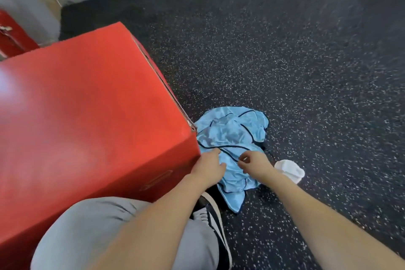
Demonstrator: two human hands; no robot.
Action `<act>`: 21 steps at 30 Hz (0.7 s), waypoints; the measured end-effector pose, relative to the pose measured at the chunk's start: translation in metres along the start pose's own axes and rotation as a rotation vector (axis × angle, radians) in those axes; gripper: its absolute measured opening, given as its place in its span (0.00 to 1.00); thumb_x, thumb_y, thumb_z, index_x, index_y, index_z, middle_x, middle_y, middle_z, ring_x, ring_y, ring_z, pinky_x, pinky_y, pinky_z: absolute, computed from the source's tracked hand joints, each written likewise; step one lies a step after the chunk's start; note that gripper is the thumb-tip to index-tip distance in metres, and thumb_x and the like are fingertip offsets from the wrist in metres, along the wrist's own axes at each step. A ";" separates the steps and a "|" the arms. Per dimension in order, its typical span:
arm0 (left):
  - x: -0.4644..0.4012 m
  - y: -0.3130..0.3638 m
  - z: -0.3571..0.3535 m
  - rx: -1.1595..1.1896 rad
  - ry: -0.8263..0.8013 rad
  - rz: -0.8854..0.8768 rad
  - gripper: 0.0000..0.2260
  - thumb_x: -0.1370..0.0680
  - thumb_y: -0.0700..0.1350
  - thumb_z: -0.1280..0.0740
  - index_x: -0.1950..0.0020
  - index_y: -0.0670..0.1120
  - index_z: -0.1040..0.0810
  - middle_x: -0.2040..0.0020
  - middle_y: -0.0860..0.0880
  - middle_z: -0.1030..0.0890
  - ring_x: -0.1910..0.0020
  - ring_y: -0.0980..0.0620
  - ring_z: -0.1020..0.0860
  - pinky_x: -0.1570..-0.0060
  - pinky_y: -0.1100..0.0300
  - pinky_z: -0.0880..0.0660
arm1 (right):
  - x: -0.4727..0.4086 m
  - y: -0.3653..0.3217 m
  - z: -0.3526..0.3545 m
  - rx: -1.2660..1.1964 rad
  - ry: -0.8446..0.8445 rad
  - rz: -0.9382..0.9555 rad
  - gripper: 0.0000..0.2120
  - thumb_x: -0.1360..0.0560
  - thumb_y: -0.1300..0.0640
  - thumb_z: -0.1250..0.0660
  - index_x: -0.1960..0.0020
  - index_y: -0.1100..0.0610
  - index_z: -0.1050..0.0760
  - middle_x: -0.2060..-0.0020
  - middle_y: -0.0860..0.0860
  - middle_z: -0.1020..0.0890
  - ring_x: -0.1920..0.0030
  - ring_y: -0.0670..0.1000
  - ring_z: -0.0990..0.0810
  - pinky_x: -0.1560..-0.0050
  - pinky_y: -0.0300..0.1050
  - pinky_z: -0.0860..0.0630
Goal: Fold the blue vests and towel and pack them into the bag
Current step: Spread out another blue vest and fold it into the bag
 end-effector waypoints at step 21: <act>-0.102 -0.018 -0.053 -0.010 -0.038 0.026 0.24 0.19 0.47 0.34 0.25 0.42 0.34 0.30 0.40 0.28 0.30 0.40 0.30 0.31 0.49 0.32 | -0.127 0.040 -0.029 0.229 0.014 -0.036 0.13 0.20 0.59 0.40 0.39 0.54 0.20 0.42 0.57 0.23 0.43 0.61 0.22 0.45 0.53 0.24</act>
Point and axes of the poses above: each hand's wrist, its own x-axis away from the middle knuckle, its own z-axis out of the back of the hand, y = z × x, the point moved 1 cm from there along -x, towards the middle knuckle
